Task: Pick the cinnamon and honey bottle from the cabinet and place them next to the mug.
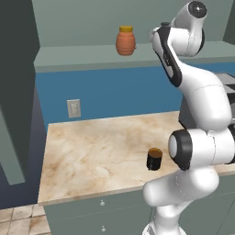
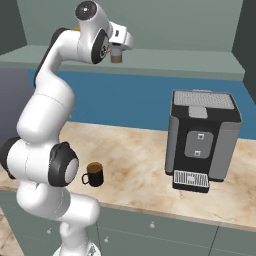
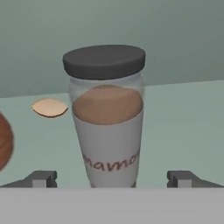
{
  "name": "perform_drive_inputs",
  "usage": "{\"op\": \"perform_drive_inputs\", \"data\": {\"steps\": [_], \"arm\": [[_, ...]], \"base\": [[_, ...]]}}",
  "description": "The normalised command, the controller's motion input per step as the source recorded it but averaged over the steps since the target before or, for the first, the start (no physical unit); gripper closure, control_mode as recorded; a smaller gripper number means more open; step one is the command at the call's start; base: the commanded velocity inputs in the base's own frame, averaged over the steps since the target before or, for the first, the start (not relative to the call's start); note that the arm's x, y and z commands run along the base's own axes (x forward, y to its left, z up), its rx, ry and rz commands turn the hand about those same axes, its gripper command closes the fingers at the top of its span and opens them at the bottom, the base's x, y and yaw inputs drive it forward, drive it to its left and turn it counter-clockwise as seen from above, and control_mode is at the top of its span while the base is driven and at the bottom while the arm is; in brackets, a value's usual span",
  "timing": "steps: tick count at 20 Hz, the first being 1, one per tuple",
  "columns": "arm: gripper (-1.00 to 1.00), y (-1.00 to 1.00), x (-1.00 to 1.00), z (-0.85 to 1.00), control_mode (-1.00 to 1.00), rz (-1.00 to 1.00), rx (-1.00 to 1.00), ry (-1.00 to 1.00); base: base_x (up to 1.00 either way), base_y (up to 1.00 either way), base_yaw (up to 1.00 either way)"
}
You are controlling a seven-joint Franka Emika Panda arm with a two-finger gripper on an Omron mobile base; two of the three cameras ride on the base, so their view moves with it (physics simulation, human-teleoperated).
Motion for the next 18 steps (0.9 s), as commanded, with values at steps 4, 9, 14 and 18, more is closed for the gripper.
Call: {"op": "perform_drive_inputs", "data": {"steps": [4,9,14,18], "arm": [[-1.0,-0.05,0.12,0.0,-1.0,0.0,0.0,0.0],[-1.0,-0.01,0.12,0.0,-1.0,0.0,0.0,0.0],[-1.0,0.0,0.17,0.0,-1.0,0.0,0.0,0.0],[-1.0,0.0,0.16,-0.01,-1.0,0.0,0.0,0.0]], "base": [[0.0,0.0,0.0],[0.0,0.0,0.0],[0.0,0.0,0.0],[0.0,0.0,0.0]]}}
